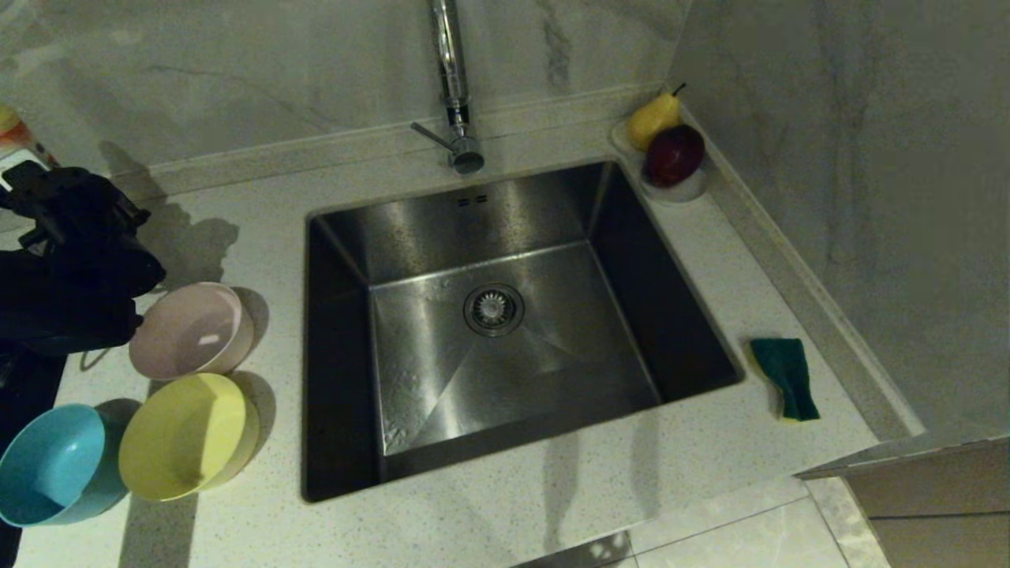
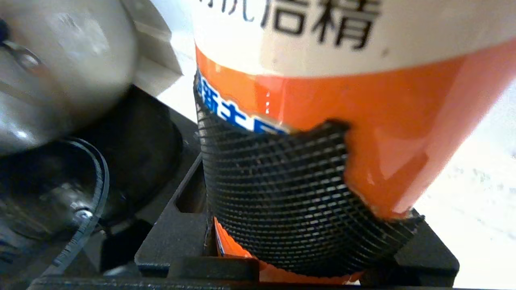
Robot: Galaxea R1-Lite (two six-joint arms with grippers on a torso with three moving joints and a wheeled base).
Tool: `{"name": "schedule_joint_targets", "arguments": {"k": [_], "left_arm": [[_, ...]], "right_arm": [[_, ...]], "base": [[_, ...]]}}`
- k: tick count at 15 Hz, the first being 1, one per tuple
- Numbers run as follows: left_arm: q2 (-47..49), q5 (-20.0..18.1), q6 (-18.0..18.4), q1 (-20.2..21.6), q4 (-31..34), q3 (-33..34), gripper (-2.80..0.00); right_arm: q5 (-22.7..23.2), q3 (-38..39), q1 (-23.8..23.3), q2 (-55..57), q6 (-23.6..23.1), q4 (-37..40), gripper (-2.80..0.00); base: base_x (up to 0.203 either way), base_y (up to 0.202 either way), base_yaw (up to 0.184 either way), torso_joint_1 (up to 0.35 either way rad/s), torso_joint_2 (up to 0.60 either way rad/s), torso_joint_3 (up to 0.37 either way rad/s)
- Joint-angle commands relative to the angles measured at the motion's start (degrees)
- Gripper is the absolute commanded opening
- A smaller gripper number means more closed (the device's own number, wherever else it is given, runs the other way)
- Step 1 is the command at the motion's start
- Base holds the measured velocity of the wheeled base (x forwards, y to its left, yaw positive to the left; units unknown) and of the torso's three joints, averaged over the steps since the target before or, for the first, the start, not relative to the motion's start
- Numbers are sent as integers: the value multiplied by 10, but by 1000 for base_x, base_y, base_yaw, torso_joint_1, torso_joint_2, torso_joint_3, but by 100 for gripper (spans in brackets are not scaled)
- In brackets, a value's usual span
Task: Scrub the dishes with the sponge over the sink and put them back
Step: Place the dish soap on the table
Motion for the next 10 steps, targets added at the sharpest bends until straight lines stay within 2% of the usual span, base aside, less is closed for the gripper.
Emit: {"name": "schedule_joint_targets", "arguments": {"k": [1, 4, 8, 10], "left_arm": [[13, 5, 0, -3, -4, -5, -280], [28, 7, 7, -3, -18, -14, -280], [45, 6, 51, -2, -84, -25, -280], [53, 6, 52, -2, -90, -26, -280]], "right_arm": [[0, 0, 0, 0, 0, 0, -280], [0, 0, 0, 0, 0, 0, -280], [0, 0, 0, 0, 0, 0, -280], [0, 0, 0, 0, 0, 0, -280]], "base": [[0, 0, 0, 0, 0, 0], [0, 0, 0, 0, 0, 0], [0, 0, 0, 0, 0, 0], [0, 0, 0, 0, 0, 0]]}}
